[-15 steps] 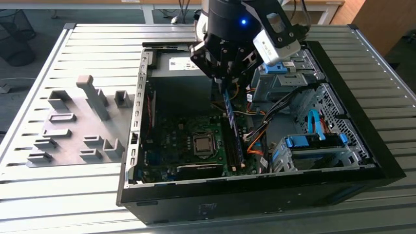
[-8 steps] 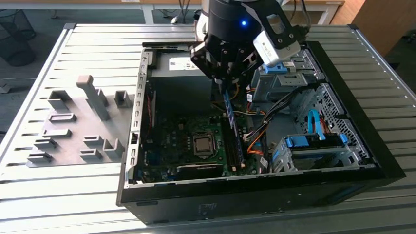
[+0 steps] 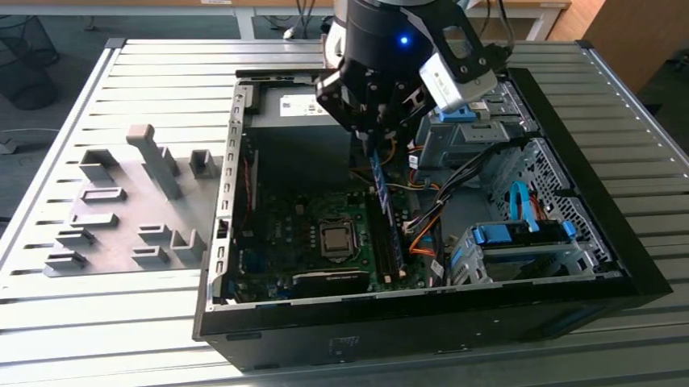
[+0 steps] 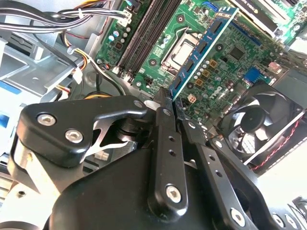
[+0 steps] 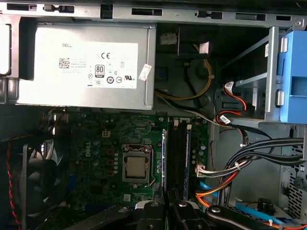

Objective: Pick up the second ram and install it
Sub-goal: 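Insert the second ram into the second slot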

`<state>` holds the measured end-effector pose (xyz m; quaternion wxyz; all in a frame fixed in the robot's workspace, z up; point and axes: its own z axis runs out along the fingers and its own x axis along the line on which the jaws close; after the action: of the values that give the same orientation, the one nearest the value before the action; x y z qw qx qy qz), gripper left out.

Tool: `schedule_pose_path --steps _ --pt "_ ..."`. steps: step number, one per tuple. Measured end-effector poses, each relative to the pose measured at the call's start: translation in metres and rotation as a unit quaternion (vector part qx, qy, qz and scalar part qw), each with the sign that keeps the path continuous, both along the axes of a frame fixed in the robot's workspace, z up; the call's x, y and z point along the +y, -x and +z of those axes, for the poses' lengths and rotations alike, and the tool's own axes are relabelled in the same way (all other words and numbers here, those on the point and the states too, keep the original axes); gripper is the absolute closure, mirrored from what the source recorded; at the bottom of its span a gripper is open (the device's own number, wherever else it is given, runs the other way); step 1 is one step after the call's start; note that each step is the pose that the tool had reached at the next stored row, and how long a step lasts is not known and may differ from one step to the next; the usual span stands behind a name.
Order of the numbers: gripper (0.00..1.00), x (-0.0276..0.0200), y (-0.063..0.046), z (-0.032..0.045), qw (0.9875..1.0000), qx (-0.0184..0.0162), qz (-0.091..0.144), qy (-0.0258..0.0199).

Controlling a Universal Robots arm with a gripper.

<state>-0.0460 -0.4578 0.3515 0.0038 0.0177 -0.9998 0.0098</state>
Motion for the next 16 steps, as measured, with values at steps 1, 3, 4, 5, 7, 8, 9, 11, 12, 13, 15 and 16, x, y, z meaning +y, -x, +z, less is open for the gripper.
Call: schedule_pose_path --steps 1,3,4,5,7,8,9,11,12,13,15,16 --pt "0.86 0.0000 -0.0001 -0.0002 1.0000 0.0000 0.000 0.0000" --pt "0.86 0.0000 -0.0002 -0.0006 1.0000 0.0000 0.000 0.0000" --pt "0.86 0.0000 -0.0003 -0.0009 1.0000 0.0000 0.000 0.0000" --pt "0.86 0.0000 -0.0004 -0.0011 1.0000 0.0000 0.000 0.0000" --pt "0.86 0.0000 -0.0005 -0.0015 1.0000 0.0000 0.000 0.0000" --pt "0.86 0.0000 -0.0005 -0.0018 1.0000 0.0000 0.000 0.0000" --pt "0.86 0.0000 -0.0006 -0.0020 1.0000 0.0000 0.000 0.0000" --pt "0.86 0.0000 -0.0008 -0.0024 1.0000 0.0000 0.000 0.0000" --pt "0.86 0.0000 -0.0008 -0.0027 1.0000 0.0000 0.000 0.0000" --pt "0.86 0.0000 -0.0009 -0.0029 1.0000 0.0000 0.000 0.0000" --pt "0.86 0.0000 -0.0010 -0.0033 1.0000 0.0000 0.000 0.0000" --pt "0.86 0.0000 -0.0011 -0.0035 1.0000 0.0000 0.000 0.0000"
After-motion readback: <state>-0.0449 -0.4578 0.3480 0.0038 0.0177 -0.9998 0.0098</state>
